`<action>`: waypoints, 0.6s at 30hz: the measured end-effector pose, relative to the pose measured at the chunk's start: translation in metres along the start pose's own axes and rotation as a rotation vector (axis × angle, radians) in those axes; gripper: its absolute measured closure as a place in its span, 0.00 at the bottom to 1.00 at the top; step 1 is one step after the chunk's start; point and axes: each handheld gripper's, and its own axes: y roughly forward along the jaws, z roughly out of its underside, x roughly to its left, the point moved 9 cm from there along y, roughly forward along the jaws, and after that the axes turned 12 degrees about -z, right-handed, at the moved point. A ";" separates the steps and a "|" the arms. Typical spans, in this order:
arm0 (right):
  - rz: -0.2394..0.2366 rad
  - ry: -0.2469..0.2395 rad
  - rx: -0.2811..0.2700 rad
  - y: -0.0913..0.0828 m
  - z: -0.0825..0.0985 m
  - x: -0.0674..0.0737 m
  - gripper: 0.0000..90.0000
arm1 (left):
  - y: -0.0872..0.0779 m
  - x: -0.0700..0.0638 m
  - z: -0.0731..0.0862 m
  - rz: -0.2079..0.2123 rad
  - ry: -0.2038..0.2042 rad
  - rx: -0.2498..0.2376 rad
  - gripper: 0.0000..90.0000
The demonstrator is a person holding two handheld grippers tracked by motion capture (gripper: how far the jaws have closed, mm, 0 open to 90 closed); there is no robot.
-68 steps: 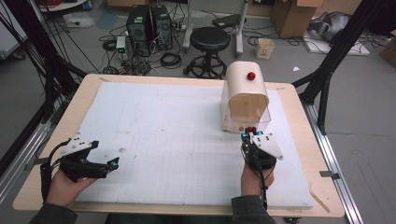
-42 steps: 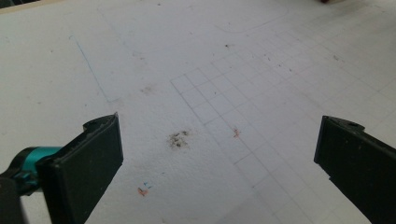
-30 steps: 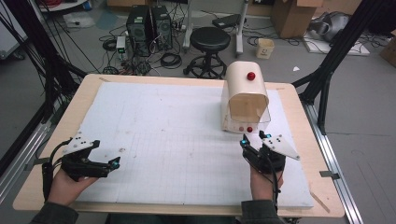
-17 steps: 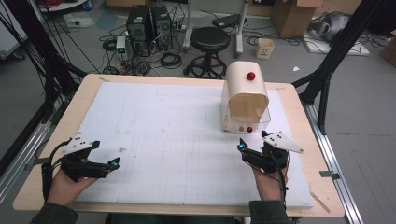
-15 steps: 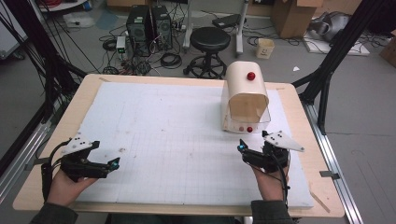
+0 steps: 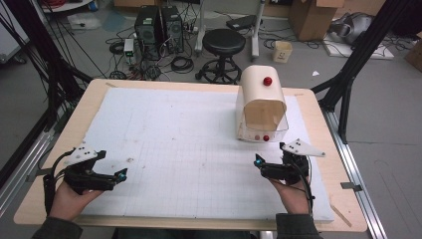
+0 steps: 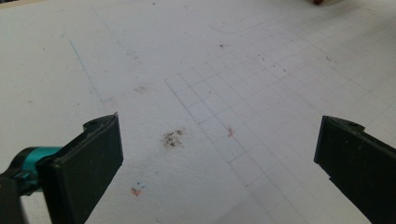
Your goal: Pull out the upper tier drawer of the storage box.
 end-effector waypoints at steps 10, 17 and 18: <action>-0.016 0.007 0.025 -0.004 0.009 -0.005 0.02 | 0.000 -0.001 0.002 0.011 -0.003 0.002 0.02; -0.018 0.011 0.031 -0.007 0.018 -0.010 0.02 | 0.000 -0.001 0.004 0.016 -0.005 0.002 0.02; -0.018 0.011 0.031 -0.007 0.018 -0.010 0.02 | 0.000 -0.001 0.004 0.018 -0.006 0.002 0.02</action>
